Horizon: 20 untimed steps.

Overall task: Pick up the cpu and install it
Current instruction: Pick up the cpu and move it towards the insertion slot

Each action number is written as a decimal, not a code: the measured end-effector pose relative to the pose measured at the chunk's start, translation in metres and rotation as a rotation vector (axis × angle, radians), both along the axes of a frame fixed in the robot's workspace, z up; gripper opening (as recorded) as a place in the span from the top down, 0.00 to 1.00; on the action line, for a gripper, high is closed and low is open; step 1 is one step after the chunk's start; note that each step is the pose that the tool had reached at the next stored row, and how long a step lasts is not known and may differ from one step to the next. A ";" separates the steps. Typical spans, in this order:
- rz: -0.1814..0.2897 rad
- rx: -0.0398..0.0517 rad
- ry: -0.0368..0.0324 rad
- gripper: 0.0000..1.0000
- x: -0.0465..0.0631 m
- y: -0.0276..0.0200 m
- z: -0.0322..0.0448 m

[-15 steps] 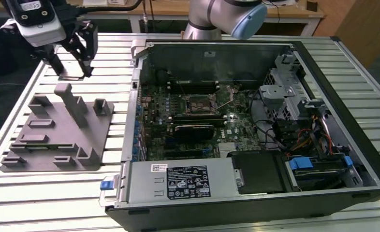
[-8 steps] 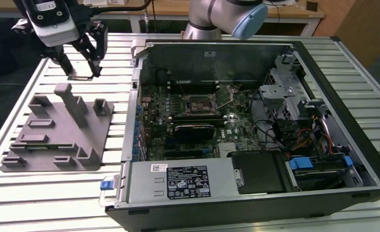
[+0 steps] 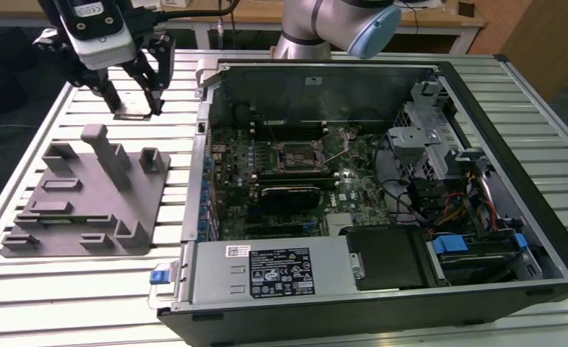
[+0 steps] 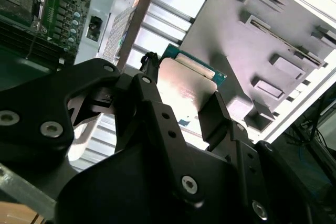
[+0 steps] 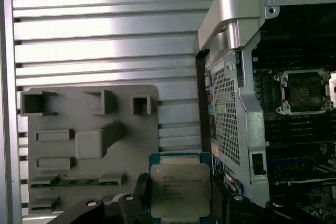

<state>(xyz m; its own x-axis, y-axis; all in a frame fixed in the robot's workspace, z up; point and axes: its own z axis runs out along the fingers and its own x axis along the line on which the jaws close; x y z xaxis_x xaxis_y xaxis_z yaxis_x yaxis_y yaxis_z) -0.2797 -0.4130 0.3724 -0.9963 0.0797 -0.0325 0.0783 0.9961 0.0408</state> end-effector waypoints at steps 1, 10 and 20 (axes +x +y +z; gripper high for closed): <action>0.000 0.0000 0.0000 0.45 0.002 0.0000 0.0000; 0.000 0.0000 0.0000 0.45 0.019 0.0000 0.0000; 0.000 0.0000 0.0000 0.45 0.044 0.0000 0.0000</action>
<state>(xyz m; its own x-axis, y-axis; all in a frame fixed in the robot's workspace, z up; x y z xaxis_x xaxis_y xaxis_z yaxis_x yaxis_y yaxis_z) -0.2352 -0.4130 0.3723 -0.9963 0.0796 -0.0324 0.0783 0.9961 0.0408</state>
